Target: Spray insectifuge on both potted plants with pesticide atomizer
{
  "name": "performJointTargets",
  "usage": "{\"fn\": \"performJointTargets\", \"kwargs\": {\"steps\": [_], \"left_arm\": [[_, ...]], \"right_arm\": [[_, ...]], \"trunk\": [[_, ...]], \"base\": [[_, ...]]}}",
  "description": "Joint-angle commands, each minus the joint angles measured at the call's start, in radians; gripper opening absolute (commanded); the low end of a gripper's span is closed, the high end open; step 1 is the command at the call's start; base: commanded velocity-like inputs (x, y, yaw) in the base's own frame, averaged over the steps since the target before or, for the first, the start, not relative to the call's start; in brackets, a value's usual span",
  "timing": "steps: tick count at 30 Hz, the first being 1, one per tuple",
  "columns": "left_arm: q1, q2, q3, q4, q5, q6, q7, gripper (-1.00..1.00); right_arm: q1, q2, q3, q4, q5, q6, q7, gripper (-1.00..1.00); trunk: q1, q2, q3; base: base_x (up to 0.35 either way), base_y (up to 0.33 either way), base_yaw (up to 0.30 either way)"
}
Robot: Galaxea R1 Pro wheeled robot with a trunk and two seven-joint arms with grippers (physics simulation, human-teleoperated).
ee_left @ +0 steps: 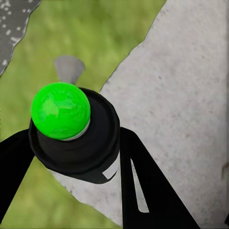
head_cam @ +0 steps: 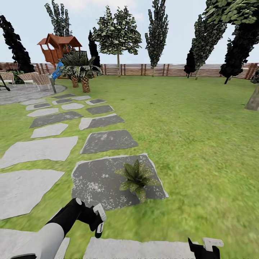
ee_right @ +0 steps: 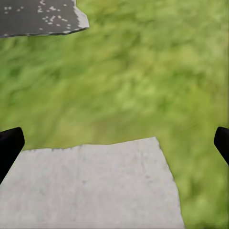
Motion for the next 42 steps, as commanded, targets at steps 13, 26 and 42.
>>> {"fn": "performJointTargets", "kwargs": {"steps": [13,26,42], "left_arm": [[0.000,-0.001,0.009,0.001,-0.001,0.010,-0.009,-1.00],[0.000,0.003,-0.006,0.046,-0.015,0.000,-0.010,-1.00],[-0.017,-0.066,-0.187,0.034,-0.021,0.005,-0.018,-1.00]], "right_arm": [[-0.001,-0.001,0.129,-0.173,0.023,-0.002,0.084,1.00],[-0.001,-0.005,0.347,-0.364,0.111,0.036,0.572,1.00],[-0.024,0.030,0.548,-0.570,0.180,0.216,0.829,-1.00]], "trunk": [[0.000,0.000,-0.001],[0.000,0.000,-0.001],[0.000,0.000,-0.001]], "base": [[-0.002,0.000,0.000],[0.000,0.000,0.000],[0.000,0.000,0.000]]}}
